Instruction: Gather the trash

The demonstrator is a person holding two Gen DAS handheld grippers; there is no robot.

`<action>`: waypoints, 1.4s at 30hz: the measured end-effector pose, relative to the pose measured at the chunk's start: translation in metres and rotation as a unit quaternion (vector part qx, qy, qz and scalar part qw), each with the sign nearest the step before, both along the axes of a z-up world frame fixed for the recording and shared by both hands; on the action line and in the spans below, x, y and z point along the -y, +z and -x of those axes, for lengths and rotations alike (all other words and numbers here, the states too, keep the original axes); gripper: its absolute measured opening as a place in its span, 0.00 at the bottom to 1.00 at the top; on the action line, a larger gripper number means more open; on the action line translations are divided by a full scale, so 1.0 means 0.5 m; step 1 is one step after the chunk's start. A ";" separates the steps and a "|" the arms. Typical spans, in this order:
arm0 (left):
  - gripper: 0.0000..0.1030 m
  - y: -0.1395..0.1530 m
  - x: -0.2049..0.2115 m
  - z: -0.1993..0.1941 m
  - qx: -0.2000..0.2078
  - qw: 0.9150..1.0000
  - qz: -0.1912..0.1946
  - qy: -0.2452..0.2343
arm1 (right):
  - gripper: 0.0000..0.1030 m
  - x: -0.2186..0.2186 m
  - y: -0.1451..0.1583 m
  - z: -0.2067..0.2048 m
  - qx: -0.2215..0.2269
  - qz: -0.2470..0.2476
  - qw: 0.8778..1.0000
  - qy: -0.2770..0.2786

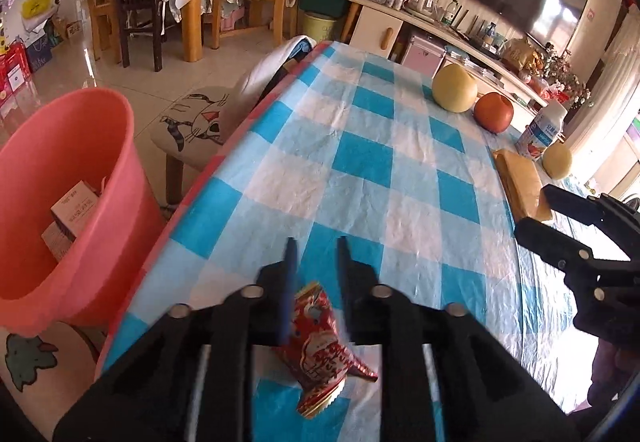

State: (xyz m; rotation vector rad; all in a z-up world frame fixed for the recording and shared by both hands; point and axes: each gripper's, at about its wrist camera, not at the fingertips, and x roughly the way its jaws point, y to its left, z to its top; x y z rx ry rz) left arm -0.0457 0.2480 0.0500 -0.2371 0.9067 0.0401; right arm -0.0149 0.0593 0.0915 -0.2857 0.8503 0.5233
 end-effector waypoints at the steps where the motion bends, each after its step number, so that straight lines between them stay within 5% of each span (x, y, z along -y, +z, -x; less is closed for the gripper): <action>1: 0.46 0.000 0.004 0.014 -0.002 1.000 -0.011 0.003 | 0.61 -0.001 0.001 0.002 -0.001 -0.001 1.000 0.001; 5: 0.67 0.016 0.030 0.053 0.011 0.999 -0.031 0.010 | 0.61 -0.005 0.004 0.009 0.000 -0.004 1.000 0.006; 11: 0.69 -0.038 0.037 0.058 -0.054 0.997 -0.023 0.056 | 0.61 0.010 0.015 0.019 0.003 -0.013 1.000 0.007; 14: 0.58 -0.046 0.028 0.057 -0.048 0.996 -0.024 0.074 | 0.61 0.021 0.022 0.022 0.005 -0.018 1.000 0.004; 16: 0.38 -0.048 0.029 0.057 -0.042 0.996 -0.027 0.076 | 0.61 0.026 0.026 0.024 0.007 -0.020 1.000 0.002; 19: 0.32 -0.047 0.035 0.060 -0.032 0.997 -0.021 0.067 | 0.61 0.032 0.033 0.027 0.009 -0.025 1.000 -0.001; 24: 0.31 -0.042 0.042 0.056 -0.022 0.999 -0.012 0.048 | 0.61 0.035 0.046 0.034 0.018 -0.031 0.999 -0.005; 29: 0.30 0.008 0.019 0.061 0.035 0.998 -0.007 0.055 | 0.61 0.022 0.052 0.039 0.022 -0.037 0.999 -0.002; 36: 0.31 0.093 -0.073 0.087 0.119 0.986 -0.012 0.115 | 0.61 -0.056 0.087 0.054 0.037 -0.057 0.997 0.036; 42: 0.31 0.125 -0.184 0.111 0.142 0.975 0.014 0.169 | 0.61 -0.189 0.102 0.078 0.040 -0.066 0.992 0.096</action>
